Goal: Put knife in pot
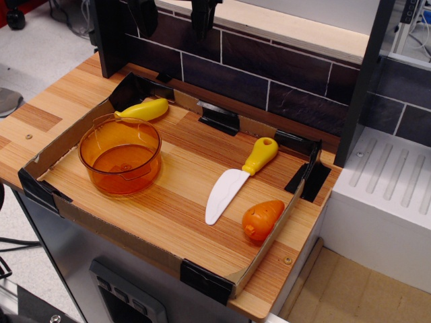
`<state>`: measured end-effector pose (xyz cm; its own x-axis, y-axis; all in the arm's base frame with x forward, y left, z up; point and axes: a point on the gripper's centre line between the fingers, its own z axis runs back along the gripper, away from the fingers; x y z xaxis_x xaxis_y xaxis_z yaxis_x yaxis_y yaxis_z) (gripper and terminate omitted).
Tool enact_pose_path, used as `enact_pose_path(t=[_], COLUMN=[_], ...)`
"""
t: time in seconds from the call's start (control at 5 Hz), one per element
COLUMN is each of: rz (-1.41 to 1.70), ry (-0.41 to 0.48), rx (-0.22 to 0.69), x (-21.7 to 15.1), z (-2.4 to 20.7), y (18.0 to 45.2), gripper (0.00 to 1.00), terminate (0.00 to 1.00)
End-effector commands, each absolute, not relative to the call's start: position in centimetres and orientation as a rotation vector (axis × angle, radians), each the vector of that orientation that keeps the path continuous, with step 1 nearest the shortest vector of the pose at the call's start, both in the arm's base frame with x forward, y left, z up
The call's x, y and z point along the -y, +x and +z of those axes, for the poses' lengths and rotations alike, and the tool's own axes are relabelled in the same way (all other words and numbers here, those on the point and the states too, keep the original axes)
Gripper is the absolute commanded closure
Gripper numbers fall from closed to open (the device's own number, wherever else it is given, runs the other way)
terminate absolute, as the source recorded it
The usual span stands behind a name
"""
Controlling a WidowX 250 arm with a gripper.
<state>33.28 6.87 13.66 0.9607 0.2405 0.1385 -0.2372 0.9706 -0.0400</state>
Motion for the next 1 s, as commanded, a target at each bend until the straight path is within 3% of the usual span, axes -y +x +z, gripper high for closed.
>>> enact_pose_path(t=[0.0, 0.2, 0.6, 0.8], rz=[0.242, 0.133, 0.038, 0.029], ry=[-0.023, -0.095, -0.147, -0.113], rx=[0.143, 0.075, 0.168, 0.218], x=[-6.9, -4.3, 2.0, 4.1], z=[13.7, 12.3, 7.9, 5.4], y=[33.3, 33.2, 34.2, 33.8], gripper=[0.00, 0.00, 0.00, 0.00], terminate=[0.00, 0.00, 0.00, 0.00])
